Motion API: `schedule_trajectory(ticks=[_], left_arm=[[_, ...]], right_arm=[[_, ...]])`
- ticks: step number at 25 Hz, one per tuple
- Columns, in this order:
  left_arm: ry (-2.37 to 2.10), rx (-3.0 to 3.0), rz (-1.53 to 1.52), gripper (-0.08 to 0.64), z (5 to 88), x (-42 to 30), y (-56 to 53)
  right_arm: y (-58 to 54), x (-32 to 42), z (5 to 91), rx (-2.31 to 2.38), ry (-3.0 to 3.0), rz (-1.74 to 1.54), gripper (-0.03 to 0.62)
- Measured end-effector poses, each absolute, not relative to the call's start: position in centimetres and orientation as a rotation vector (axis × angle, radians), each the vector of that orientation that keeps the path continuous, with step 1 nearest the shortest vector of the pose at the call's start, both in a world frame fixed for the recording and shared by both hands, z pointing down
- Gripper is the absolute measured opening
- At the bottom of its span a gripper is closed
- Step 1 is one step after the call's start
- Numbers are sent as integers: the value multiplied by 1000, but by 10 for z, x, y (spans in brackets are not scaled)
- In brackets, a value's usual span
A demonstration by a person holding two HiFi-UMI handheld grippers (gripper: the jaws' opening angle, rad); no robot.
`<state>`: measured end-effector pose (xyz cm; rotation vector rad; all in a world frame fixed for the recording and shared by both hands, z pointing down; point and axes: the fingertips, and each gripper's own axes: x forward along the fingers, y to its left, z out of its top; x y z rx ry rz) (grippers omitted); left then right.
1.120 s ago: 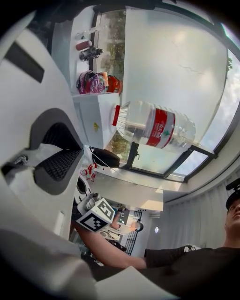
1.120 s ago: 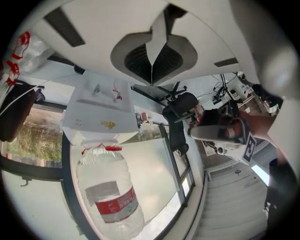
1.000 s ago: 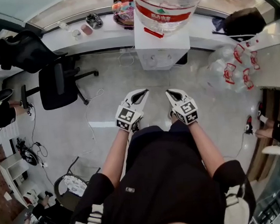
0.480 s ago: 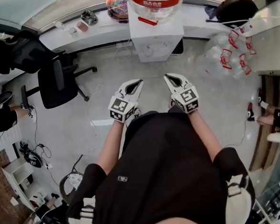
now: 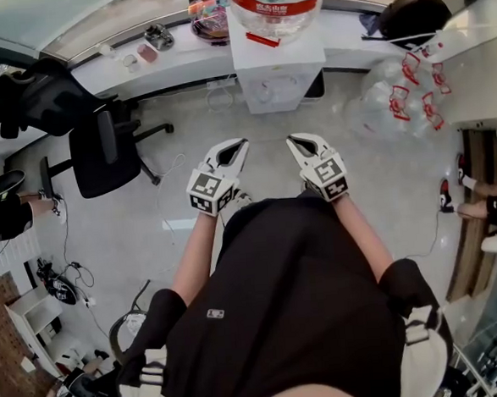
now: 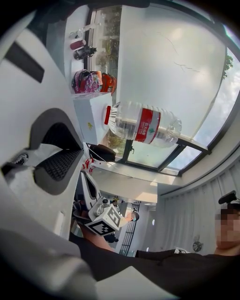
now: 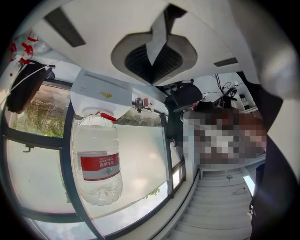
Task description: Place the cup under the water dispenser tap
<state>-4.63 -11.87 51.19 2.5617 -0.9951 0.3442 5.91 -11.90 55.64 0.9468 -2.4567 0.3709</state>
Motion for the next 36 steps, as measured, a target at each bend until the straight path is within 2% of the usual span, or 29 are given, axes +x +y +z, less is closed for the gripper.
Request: schedule_trajectory(ticks=[36], left_arm=[[-919, 2584, 358, 0, 517, -34, -114]], right_arm=[[-111, 71, 572, 1038, -2419, 474, -5]])
